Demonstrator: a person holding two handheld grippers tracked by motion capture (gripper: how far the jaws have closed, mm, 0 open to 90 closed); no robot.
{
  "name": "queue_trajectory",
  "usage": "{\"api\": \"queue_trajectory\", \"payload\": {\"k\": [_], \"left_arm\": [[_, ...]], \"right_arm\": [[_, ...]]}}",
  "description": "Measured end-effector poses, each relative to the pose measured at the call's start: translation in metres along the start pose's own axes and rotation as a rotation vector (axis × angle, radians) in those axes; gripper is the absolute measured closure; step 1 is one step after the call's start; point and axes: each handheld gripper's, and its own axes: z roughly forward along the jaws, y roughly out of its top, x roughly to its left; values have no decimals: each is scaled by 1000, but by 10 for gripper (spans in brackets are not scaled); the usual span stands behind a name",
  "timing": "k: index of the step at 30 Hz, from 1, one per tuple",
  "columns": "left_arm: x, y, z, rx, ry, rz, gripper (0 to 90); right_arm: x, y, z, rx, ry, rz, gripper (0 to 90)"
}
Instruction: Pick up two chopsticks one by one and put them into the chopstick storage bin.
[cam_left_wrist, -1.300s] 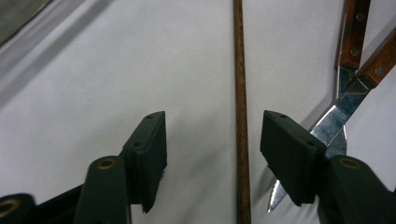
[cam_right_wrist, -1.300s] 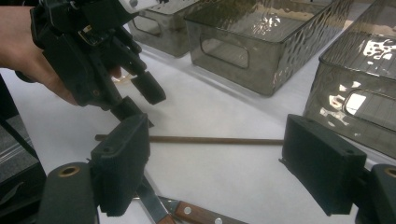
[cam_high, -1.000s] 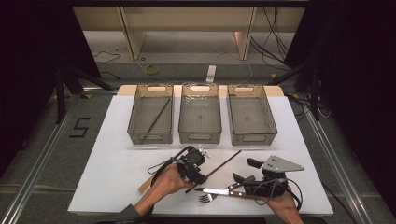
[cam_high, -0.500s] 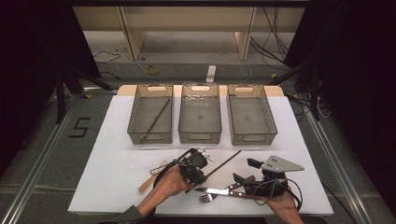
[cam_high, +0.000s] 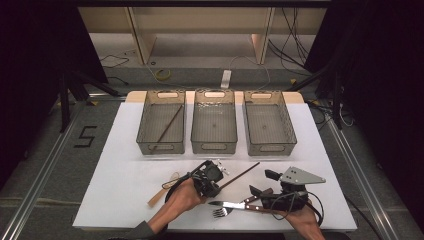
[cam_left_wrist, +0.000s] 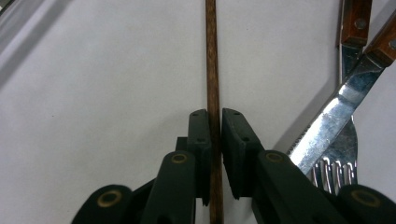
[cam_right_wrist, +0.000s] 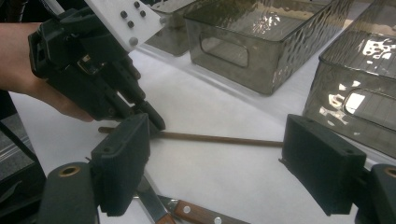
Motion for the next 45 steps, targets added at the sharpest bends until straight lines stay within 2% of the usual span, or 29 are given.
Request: {"api": "queue_trajectory", "payload": {"k": [18, 27, 38, 45], "left_arm": [[0, -1, -4, -20, 4, 28, 840], [10, 1, -23, -73, -12, -2, 840], [15, 3, -39, -102, -30, 6, 840], [23, 3, -56, -150, -19, -22, 840]], "right_arm": [[0, 0, -1, -4, 0, 2, 244], [-1, 0, -1, -4, 0, 2, 244], [-1, 0, 0, -2, 0, 4, 244], [-1, 0, 0, -2, 1, 4, 244]]}}
